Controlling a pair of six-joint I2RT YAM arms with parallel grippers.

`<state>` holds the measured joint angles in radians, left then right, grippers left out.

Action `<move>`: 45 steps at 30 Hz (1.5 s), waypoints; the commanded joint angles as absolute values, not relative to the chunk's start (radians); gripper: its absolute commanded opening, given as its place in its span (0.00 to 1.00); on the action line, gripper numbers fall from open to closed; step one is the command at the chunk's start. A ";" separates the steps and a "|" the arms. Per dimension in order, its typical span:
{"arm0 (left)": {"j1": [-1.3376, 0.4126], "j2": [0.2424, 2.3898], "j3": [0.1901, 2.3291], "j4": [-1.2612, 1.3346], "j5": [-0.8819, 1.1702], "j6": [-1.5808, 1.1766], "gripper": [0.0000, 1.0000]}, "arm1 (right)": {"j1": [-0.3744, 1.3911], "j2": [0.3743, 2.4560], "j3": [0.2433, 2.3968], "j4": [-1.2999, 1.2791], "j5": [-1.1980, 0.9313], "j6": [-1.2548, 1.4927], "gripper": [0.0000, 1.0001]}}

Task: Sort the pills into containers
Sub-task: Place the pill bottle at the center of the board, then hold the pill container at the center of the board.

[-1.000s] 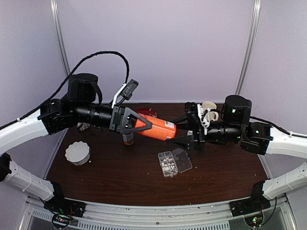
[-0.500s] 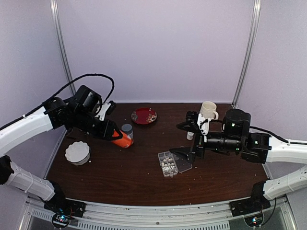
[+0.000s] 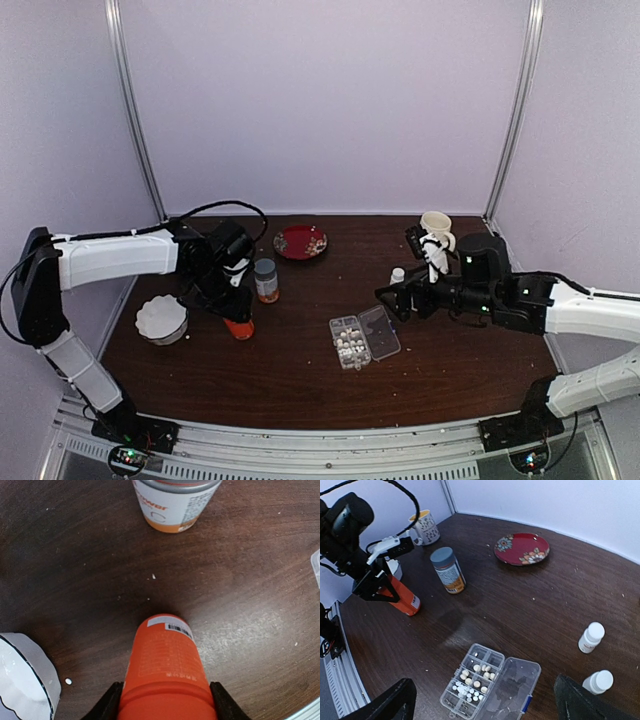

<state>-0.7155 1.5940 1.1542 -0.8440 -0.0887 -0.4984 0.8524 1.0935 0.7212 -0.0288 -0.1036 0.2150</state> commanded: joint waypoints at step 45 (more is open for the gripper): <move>-1.102 1.729 1.111 -0.249 -0.211 -0.640 0.00 | 0.655 1.414 0.418 0.171 -0.290 0.602 0.13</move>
